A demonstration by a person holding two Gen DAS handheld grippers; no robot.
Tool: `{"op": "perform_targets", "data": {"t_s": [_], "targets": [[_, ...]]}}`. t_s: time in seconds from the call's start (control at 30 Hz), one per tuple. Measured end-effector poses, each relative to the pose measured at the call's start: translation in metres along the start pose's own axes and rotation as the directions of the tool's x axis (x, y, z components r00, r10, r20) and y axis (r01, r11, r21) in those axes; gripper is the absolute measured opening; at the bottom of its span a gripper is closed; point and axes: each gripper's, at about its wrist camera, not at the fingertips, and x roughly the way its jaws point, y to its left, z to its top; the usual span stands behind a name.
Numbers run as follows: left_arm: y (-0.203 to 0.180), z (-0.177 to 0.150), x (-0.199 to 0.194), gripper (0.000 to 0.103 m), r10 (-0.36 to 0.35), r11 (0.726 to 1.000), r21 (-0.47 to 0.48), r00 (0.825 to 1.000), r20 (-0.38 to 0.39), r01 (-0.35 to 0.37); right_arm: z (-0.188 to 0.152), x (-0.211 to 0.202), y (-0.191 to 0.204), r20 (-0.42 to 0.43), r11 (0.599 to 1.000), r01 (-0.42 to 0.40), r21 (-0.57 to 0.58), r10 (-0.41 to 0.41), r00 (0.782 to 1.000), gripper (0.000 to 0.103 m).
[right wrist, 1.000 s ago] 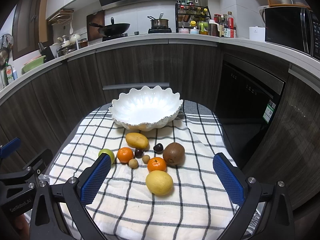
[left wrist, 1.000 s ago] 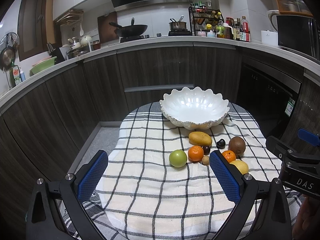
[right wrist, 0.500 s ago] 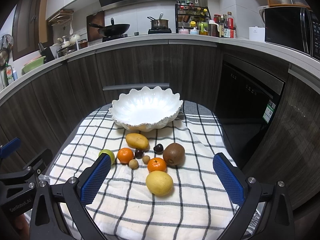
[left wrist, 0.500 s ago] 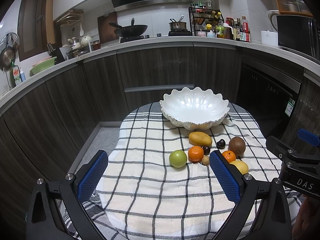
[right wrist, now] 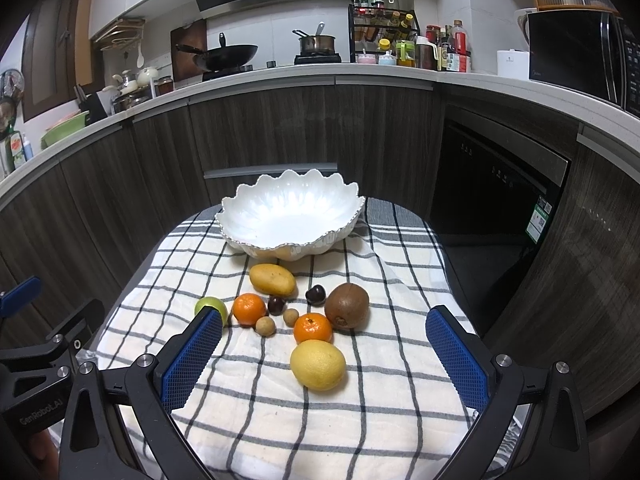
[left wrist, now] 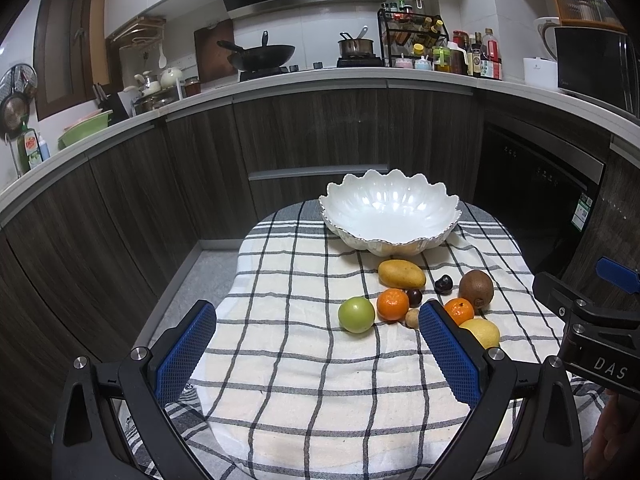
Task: Organize fruits
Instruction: 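Lower the right tool onto the lemon and close its fingers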
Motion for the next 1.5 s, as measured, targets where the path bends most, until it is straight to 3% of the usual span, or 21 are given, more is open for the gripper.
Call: {"op": "perform_targets", "data": {"t_s": [0.5, 0.9, 1.13, 1.5], "targets": [[-0.001, -0.004, 0.032, 0.103, -0.001, 1.0, 0.0, 0.998, -0.056, 0.001, -0.004, 0.031, -0.002, -0.06, 1.0, 0.022, 0.014, -0.021, 0.998, 0.103], [-0.003, -0.009, 0.083, 0.103, 0.01, 1.0, 0.014, 0.992, -0.128, -0.009, -0.017, 0.088, -0.003, -0.169, 0.998, 0.045, 0.034, -0.038, 0.985, 0.103], [-0.005, -0.016, 0.11, 0.103, -0.002, 1.0, 0.005, 0.986, -0.168, 0.003, -0.028, 0.12, 0.0, -0.242, 0.998, 0.061, 0.027, -0.053, 0.969, 0.102], [-0.006, -0.026, 0.137, 0.103, -0.011, 1.0, -0.004, 0.976, -0.215, 0.011, -0.049, 0.167, -0.001, -0.373, 0.997, 0.065, 0.042, -0.045, 0.927, 0.085]]}}
